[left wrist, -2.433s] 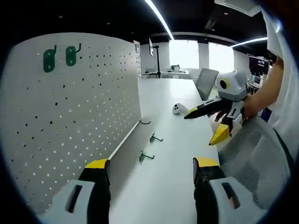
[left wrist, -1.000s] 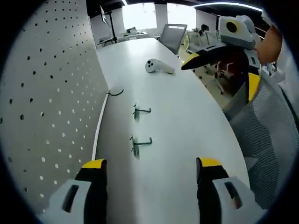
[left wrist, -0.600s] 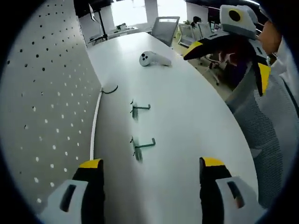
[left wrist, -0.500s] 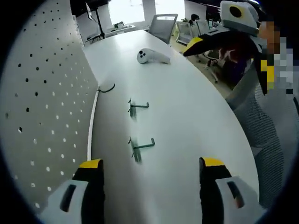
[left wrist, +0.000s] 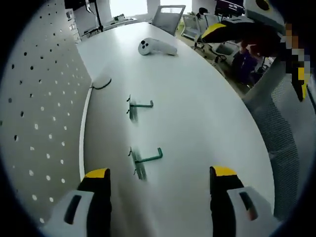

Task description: Insert the hook assembly into the mounting plate slot until the hook locks in place.

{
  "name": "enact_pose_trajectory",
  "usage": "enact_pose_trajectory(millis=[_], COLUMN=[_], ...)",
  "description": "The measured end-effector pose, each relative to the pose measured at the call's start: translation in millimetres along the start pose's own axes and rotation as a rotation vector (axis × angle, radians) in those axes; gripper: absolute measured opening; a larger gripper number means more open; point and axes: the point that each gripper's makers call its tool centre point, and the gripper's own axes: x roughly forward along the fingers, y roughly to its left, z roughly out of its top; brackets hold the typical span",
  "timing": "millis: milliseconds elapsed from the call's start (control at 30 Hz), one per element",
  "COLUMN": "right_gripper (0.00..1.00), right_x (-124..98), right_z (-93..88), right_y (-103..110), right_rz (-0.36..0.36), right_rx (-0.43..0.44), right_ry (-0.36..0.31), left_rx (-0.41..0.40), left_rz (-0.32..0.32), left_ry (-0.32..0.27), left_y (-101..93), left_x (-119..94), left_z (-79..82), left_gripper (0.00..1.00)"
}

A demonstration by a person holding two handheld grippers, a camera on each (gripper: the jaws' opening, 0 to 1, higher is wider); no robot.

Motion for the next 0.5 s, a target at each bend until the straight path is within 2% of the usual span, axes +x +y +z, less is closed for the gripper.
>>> enact_pose_trajectory(millis=[100,200,233,333,500], right_gripper=[0.8,0.79,0.79,0.79,0.79], right_x=[-0.2,-0.6,-0.6,-0.5,-1.0], right_z=[0.8,-0.2,0.0,-0.2,0.0], right_y=[-0.5,-2.3,-2.4,-1.9,-3.0], right_rz=[-0.002,-0.007,-0.008,-0.006,-0.01], right_rx=[0.001,0.007,0.007,0.006,0.009], right_ry=[-0.003,-0.004,-0.004,-0.002,-0.004], left_rx=[-0.011,0.02,0.039,-0.002,0.009], left_rz=[-0.009,-0.033,-0.021,-0.011,-0.005], left_ry=[0.015,0.069,0.073,0.043,0.035], left_y=[-0.3,-6.7,-5.5,0.9,4.4], left_x=[4.8,10.1,10.4,8.8,8.5], left_z=[-3.4,-14.3,-15.5,-9.7,-9.6], left_gripper=[0.84,0.82,0.82,0.78,0.73])
